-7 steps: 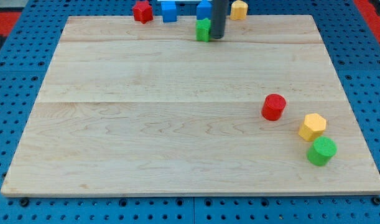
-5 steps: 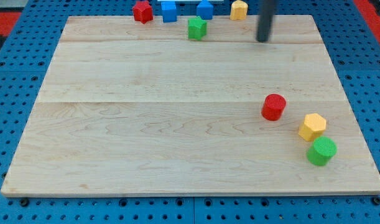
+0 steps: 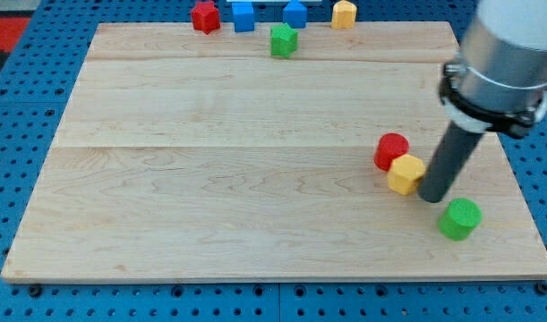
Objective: Move the red circle diagonal to the green star
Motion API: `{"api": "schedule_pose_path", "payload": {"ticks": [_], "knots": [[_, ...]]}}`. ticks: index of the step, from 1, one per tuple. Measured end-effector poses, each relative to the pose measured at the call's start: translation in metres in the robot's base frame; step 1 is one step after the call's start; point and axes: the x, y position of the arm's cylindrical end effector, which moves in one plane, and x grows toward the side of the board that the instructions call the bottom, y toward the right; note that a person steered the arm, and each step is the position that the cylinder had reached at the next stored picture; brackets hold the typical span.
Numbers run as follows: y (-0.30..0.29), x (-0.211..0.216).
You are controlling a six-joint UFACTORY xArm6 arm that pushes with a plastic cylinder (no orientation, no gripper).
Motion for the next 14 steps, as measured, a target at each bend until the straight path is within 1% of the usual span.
{"api": "schedule_pose_path", "payload": {"ticks": [1,2,3,4,5,6,7,8,9,10,11,12,13,14], "knots": [[-0.008,-0.027],[-0.023,-0.074],[-0.062,-0.102],[-0.061,-0.129],[-0.05,-0.171],[-0.089,-0.177],[-0.076,-0.177],[-0.053,-0.191],[-0.072,-0.198],[-0.098,-0.193],[-0.115,-0.198],[-0.115,-0.204],[-0.094,-0.224],[-0.095,-0.236]]}}
